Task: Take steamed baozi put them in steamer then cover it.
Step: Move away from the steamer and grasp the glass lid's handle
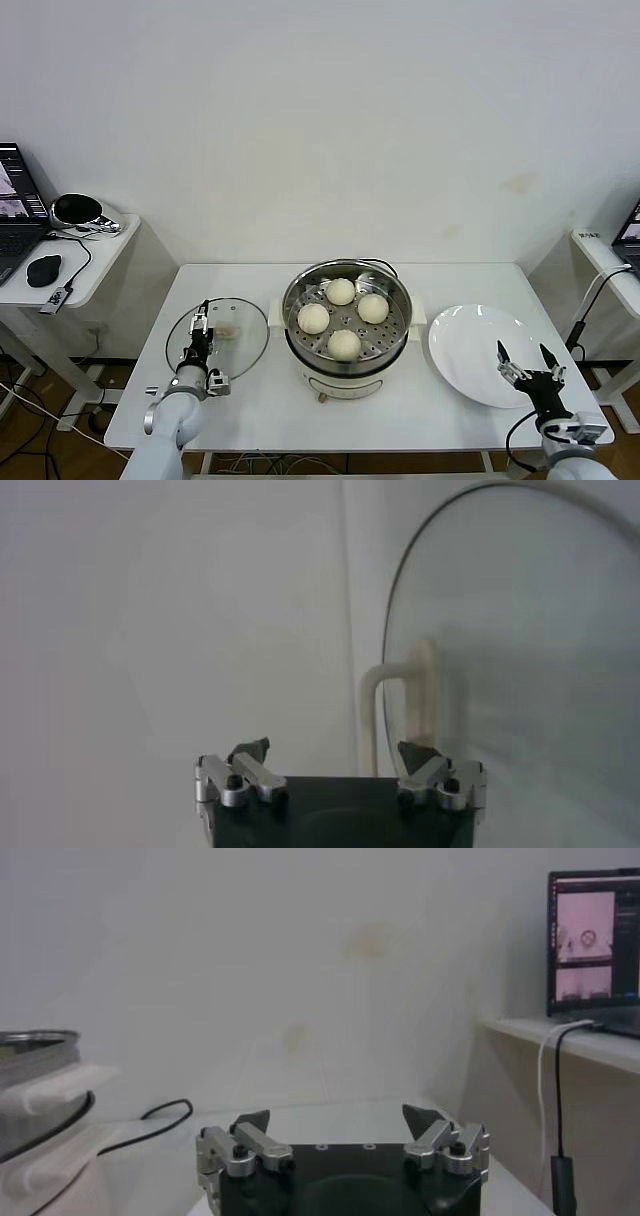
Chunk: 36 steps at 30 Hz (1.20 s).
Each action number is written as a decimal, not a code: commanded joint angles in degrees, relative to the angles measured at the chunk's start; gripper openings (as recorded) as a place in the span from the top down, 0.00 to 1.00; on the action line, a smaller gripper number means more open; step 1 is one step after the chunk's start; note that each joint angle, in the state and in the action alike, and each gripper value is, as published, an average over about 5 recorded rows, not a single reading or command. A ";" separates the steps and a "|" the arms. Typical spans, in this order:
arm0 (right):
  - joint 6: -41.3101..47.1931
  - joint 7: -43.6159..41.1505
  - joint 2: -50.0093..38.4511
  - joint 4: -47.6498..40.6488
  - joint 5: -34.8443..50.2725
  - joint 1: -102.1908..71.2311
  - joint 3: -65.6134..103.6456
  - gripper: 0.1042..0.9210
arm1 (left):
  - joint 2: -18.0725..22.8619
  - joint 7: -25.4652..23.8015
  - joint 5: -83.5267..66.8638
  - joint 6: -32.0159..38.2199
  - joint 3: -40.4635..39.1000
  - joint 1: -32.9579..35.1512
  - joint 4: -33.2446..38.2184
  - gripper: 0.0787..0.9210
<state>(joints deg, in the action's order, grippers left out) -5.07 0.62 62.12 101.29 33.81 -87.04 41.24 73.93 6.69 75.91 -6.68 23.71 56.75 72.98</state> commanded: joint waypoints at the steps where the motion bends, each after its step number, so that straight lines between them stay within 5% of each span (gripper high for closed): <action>1: -0.01 -0.02 0.15 -0.85 -0.28 0.40 -0.31 0.12 | 0.92 1.11 -1.08 -1.39 -0.19 -4.68 -5.33 0.12; 22: 0.19 0.00 0.65 -0.71 -0.73 -0.06 1.33 0.12 | 1.35 2.60 -3.11 0.26 -0.61 -7.13 -11.44 0.14; 36: 0.98 -0.29 0.29 0.12 -0.34 0.92 3.28 0.12 | 0.75 2.35 -3.55 -0.88 -0.24 -5.19 -9.59 0.60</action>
<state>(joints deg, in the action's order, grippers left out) -4.27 0.35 62.63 101.02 33.36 -86.38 43.63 74.96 9.82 72.60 -6.50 23.34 50.93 62.24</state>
